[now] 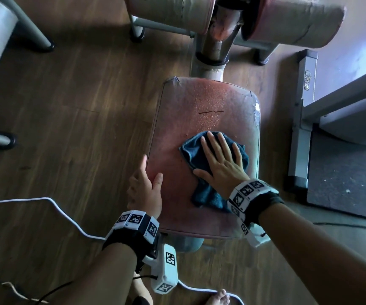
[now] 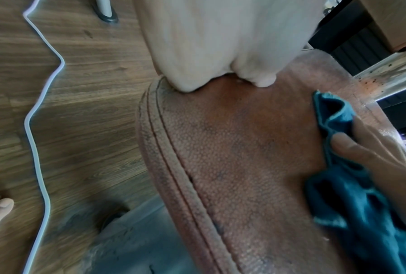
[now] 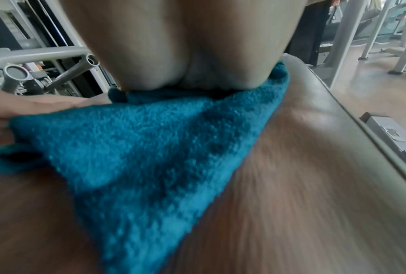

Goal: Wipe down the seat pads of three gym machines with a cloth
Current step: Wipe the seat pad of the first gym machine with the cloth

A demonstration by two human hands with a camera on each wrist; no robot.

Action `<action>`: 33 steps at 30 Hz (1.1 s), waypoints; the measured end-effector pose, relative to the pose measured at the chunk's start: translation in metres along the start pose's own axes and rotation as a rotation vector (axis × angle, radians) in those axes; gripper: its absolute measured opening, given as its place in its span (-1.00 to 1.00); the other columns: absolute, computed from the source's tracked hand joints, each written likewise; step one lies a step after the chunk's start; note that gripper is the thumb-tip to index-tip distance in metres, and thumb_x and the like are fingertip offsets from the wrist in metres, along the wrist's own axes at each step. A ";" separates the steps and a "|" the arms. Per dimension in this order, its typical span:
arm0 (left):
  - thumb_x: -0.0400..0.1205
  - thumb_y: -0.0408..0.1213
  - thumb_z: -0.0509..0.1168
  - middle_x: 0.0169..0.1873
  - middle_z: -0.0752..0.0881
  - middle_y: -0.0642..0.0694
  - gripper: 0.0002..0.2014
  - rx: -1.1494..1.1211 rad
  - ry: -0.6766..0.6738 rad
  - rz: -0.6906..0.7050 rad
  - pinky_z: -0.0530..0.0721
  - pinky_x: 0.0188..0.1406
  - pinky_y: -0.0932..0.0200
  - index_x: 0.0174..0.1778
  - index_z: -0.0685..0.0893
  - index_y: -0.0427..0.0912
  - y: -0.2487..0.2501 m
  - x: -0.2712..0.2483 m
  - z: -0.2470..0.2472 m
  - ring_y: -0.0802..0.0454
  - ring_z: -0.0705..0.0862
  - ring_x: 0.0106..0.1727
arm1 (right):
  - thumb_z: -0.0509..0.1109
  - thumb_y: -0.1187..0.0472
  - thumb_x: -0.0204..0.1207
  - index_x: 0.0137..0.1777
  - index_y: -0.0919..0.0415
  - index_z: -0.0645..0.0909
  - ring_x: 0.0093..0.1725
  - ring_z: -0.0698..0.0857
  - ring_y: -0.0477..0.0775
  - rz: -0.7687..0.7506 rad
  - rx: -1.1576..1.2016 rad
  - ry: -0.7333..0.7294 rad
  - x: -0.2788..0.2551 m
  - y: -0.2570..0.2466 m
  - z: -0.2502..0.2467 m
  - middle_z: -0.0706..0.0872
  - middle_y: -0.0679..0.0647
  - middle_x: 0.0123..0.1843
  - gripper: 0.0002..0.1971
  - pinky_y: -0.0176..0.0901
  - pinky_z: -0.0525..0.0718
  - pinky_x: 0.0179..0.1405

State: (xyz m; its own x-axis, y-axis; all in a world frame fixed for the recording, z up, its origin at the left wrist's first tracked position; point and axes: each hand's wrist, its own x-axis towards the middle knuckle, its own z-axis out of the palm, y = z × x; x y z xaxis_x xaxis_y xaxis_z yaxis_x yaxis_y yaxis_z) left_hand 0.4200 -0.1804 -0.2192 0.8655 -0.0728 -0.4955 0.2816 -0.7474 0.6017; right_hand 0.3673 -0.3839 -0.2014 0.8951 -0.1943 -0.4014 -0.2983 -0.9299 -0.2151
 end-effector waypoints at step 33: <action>0.72 0.00 0.10 0.65 0.17 0.01 -0.40 -0.026 -0.034 0.074 0.15 0.54 -0.08 0.66 0.02 0.22 -0.004 0.003 -0.002 -0.06 0.19 0.63 | 0.15 -0.31 0.57 0.71 0.06 -0.03 0.70 -0.11 -0.02 0.000 -0.046 0.106 0.033 -0.018 -0.019 -0.07 -0.12 0.74 -0.17 0.14 0.17 0.54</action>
State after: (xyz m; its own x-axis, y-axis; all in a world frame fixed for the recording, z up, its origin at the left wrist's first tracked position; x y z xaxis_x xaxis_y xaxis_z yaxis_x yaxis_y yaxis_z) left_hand 0.4226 -0.1758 -0.2221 0.8699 -0.1505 -0.4697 0.2280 -0.7219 0.6534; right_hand 0.4084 -0.3801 -0.1936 0.9258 -0.2245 -0.3042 -0.2854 -0.9427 -0.1728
